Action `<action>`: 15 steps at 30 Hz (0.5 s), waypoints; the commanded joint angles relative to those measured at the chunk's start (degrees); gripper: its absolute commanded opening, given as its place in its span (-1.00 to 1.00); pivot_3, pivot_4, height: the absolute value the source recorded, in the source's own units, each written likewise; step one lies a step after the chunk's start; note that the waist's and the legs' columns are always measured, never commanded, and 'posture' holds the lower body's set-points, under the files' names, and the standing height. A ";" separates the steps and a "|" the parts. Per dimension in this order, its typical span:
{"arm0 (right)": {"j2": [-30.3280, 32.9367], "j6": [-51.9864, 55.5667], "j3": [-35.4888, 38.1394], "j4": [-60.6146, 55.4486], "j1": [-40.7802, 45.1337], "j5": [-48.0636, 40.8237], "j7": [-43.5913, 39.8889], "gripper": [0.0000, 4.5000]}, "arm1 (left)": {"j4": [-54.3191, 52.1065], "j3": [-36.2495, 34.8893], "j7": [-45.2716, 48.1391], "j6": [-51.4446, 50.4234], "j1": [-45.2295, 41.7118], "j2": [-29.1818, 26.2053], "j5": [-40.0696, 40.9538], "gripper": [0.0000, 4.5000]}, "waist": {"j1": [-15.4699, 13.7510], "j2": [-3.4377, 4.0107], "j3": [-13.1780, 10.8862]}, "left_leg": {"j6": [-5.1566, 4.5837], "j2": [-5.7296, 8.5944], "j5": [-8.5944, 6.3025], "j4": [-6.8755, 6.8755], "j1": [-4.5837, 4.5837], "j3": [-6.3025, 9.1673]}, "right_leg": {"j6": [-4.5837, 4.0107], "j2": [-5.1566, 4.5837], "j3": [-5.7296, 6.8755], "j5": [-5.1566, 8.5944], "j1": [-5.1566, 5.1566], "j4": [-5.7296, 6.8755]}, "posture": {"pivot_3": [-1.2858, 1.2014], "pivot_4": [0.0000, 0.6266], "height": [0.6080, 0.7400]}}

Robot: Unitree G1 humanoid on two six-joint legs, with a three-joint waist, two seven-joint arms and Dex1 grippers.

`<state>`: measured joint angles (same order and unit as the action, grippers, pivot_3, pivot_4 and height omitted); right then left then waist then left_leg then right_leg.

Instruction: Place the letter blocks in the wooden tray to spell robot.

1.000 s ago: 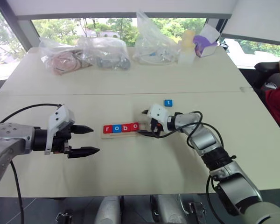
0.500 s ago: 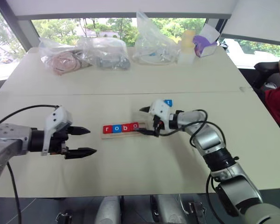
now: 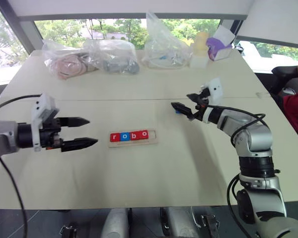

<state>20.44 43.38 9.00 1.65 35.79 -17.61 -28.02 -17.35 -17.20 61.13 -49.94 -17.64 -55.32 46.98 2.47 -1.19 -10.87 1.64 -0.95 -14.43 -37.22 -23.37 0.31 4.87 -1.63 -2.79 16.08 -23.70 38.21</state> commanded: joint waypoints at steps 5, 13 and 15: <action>-5.03 -3.02 -0.24 5.40 0.89 5.68 14.14 0.99 | -1.13 4.90 -6.19 -0.74 -7.40 6.38 1.27 1.00 | 0.22 0.01 0.00 | 0.01 0.01 0.01 0.05 -0.02 -0.08 | 0.06 0.03 -0.09 -0.04 -0.08 0.00 | 0.03 -0.52 0.92; -11.21 -8.47 -3.88 10.79 -0.08 10.53 21.31 0.99 | -1.26 6.99 -6.38 0.89 -8.60 7.10 -0.59 1.00 | 0.14 0.01 0.00 | 0.03 0.02 0.02 0.04 -0.03 -0.08 | 0.06 0.04 -0.11 -0.04 -0.09 0.01 | 0.03 -0.52 0.92; -12.17 -9.90 -4.71 12.15 -0.17 11.17 21.85 0.99 | -1.85 8.00 -5.94 1.91 -7.00 6.53 -2.20 1.00 | 0.13 0.01 0.00 | 0.03 0.02 0.02 0.05 -0.03 -0.08 | 0.06 0.04 -0.11 -0.04 -0.09 0.00 | 0.03 -0.52 0.92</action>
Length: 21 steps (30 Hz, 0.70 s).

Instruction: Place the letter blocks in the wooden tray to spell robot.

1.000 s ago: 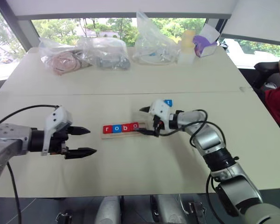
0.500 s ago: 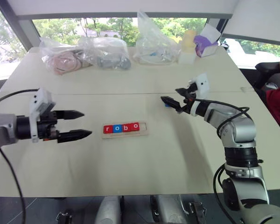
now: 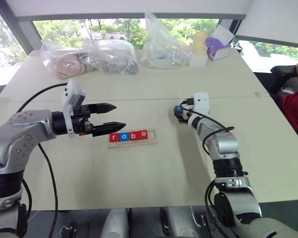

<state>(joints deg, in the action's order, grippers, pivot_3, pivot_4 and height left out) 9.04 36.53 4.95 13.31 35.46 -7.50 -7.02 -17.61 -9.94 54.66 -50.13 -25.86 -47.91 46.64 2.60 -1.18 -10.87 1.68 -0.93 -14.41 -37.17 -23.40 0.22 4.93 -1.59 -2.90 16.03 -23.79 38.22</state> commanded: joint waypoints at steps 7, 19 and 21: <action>-2.48 -6.75 -1.80 6.35 1.20 2.97 3.44 0.99 | -2.53 3.78 1.21 6.47 3.10 -1.95 -7.21 1.00 | 0.05 -0.01 0.01 | 0.01 0.00 0.00 -0.01 0.02 0.02 | 0.00 0.00 0.00 0.00 0.04 -0.01 | 0.03 -0.52 0.92; -4.46 -8.96 -2.96 10.43 2.94 4.45 4.58 -0.47 | -4.60 1.96 -0.16 4.57 4.55 -1.46 -4.99 1.00 | 0.50 -0.02 0.02 | 0.03 -0.01 0.02 -0.03 0.08 0.05 | 0.00 0.01 0.00 -0.01 0.11 0.00 | 0.03 -0.52 0.92; -4.25 -7.33 -2.74 6.42 1.68 4.37 4.90 -0.47 | -5.56 1.93 -0.15 4.35 5.00 -1.37 -4.46 1.00 | 0.46 -0.02 0.02 | 0.03 -0.02 0.02 -0.02 0.07 0.07 | 0.00 0.01 0.01 0.00 0.11 0.00 | 0.03 -0.52 0.92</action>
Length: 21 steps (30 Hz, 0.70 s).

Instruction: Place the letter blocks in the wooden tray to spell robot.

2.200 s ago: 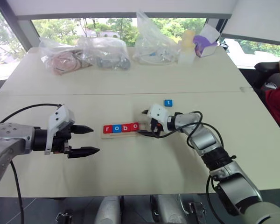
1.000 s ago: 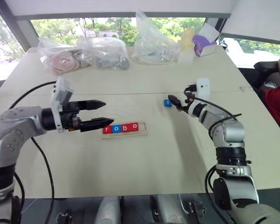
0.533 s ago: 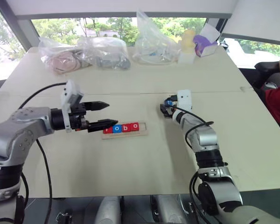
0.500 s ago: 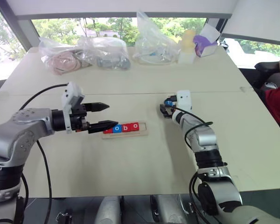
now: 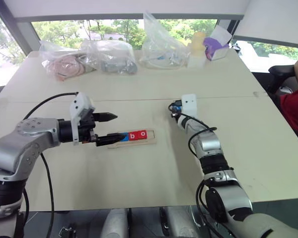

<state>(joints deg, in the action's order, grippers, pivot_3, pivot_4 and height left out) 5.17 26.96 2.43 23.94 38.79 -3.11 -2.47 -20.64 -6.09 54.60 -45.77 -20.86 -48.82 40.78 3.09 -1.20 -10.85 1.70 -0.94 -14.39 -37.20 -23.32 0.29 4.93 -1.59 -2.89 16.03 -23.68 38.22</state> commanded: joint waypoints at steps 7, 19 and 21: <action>1.63 19.21 -2.21 -34.19 -14.45 1.50 1.73 -0.47 | -7.14 3.09 2.09 1.36 2.17 -0.79 0.03 1.00 | -0.86 0.01 0.00 | 0.00 0.02 0.00 0.07 -0.10 0.04 | -0.01 -0.05 0.00 0.01 -0.07 -0.06 | 0.03 -0.52 0.92; -7.69 42.32 1.31 -59.78 -27.64 0.15 5.89 -0.47 | 1.97 10.95 9.62 6.16 -5.23 1.52 -4.61 1.00 | -0.54 0.01 0.01 | 0.00 0.01 0.00 0.02 -0.02 0.02 | -0.03 0.16 0.00 0.02 -0.03 -0.06 | 0.03 -0.52 0.92; -9.49 43.65 1.04 -60.47 -27.40 0.55 6.57 -0.47 | 3.46 11.82 10.66 6.69 -6.38 1.91 -5.42 1.00 | -0.55 0.01 0.01 | 0.00 0.00 0.00 0.02 -0.04 0.03 | -0.03 0.15 0.01 0.02 -0.04 -0.07 | 0.03 -0.52 0.92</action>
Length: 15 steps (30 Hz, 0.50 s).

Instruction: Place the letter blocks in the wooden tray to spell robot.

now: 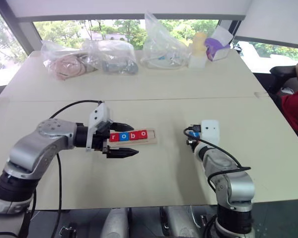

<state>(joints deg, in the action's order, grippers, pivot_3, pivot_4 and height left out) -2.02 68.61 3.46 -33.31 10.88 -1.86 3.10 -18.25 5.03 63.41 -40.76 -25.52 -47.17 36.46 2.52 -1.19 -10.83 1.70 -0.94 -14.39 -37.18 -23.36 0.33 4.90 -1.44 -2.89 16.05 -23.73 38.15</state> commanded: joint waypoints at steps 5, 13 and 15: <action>-5.05 2.10 -0.09 -0.61 -0.27 -1.28 2.80 -0.25 | 3.92 1.87 4.25 2.31 -3.82 0.15 -2.60 1.00 | -0.01 -0.01 0.00 | 0.00 0.03 0.00 0.00 -0.04 -0.04 | 0.02 -0.11 0.00 0.00 0.00 -0.06 | 0.03 -0.52 0.92; 1.36 1.49 2.88 -4.37 1.37 -3.02 0.42 0.98 | 5.87 0.50 6.86 2.38 -3.95 -2.07 -3.67 1.00 | -0.14 -0.03 0.02 | 0.00 0.03 0.00 -0.01 -0.04 -0.01 | 0.02 -0.11 0.01 0.01 0.03 -0.06 | 0.03 -0.52 0.92; 9.98 -1.38 1.40 -4.88 3.60 -3.11 -4.65 0.98 | 7.11 -1.04 8.15 2.28 -4.11 -4.03 -3.38 1.00 | -0.03 -0.01 0.01 | 0.00 0.03 0.00 -0.02 -0.06 -0.03 | 0.03 -0.12 0.00 0.00 0.01 -0.07 | 0.03 -0.52 0.92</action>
<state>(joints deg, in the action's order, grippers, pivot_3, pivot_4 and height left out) 2.95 70.34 4.82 -34.81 12.32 -4.78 2.19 -11.66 7.17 70.16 -39.06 -28.93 -49.43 32.95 2.49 -1.20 -10.83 1.70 -0.88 -14.39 -37.20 -23.43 0.25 4.93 -1.58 -2.90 16.06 -23.74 38.08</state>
